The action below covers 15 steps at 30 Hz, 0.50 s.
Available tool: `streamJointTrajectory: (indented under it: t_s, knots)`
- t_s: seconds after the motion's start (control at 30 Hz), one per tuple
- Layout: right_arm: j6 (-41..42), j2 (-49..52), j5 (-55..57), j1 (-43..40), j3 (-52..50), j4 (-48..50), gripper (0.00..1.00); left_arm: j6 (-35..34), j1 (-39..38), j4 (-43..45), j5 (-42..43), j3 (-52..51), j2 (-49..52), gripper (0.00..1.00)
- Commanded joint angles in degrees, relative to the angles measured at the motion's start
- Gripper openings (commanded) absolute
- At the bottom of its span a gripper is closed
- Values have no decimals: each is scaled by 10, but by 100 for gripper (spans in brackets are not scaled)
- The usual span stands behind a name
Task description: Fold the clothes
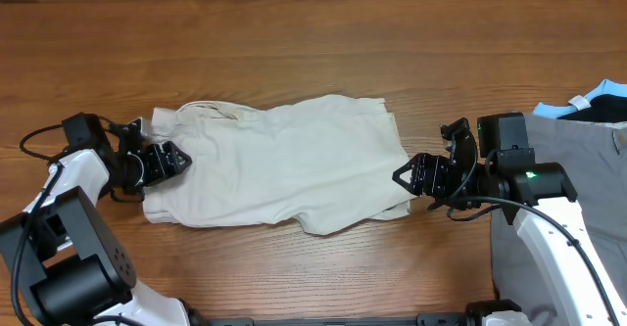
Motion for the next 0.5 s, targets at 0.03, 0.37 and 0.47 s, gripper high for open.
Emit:
streamJointTrajectory:
  t_s: [0.03,0.37,0.47]
  knots:
    - [10,-4,3,2,4,1,77,26,14,-4,47,-46,75,97]
    - [10,-4,-12,3,4,-2,76,-10,42,-3,-52,-46,110,97]
    - [8,-3,-22,13,4,0,47,-8,52,6,-31,-46,121,98]
